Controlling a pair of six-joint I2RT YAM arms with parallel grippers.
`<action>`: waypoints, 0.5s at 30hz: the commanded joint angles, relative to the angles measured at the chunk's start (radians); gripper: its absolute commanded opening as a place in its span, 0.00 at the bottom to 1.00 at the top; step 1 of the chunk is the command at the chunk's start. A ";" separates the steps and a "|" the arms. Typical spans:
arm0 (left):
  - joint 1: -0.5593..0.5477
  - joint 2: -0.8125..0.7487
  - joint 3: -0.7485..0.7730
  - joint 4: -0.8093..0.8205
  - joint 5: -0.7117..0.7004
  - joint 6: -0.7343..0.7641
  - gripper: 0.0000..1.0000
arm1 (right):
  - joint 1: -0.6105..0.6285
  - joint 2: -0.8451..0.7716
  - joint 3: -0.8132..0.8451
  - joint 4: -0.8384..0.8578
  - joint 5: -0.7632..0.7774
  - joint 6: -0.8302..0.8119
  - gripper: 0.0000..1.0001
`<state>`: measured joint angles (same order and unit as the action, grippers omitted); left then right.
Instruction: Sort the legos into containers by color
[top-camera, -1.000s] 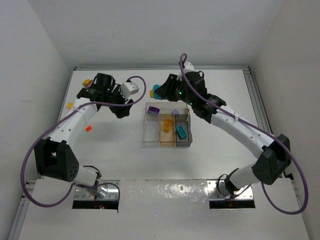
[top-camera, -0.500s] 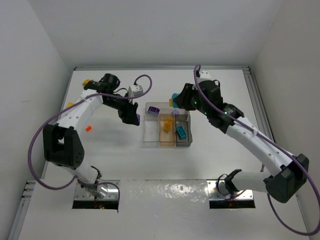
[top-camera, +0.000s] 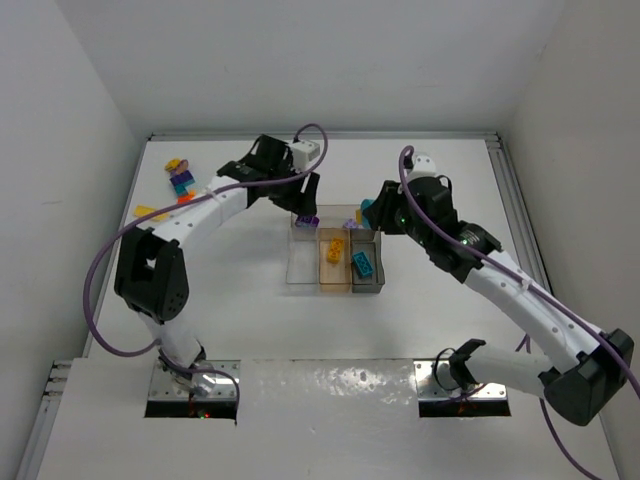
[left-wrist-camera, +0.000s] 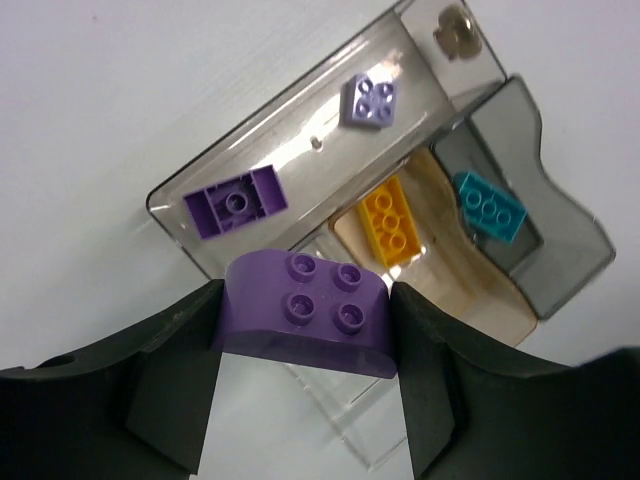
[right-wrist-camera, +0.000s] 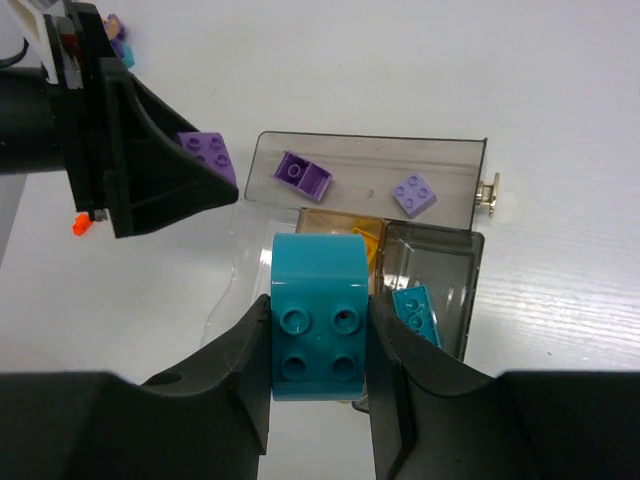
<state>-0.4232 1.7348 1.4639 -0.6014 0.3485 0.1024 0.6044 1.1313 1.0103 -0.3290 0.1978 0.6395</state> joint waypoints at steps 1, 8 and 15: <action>-0.071 0.012 0.030 0.121 -0.242 -0.220 0.00 | -0.003 -0.051 -0.001 0.013 0.072 0.000 0.00; -0.132 0.196 0.145 0.025 -0.344 -0.388 0.00 | -0.002 -0.085 -0.006 0.013 0.129 -0.012 0.00; -0.138 0.242 0.139 0.161 -0.422 -0.418 0.18 | -0.002 -0.105 -0.016 -0.016 0.146 -0.015 0.00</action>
<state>-0.5613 1.9892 1.5742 -0.5415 -0.0193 -0.2684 0.6044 1.0512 1.0042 -0.3492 0.3126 0.6346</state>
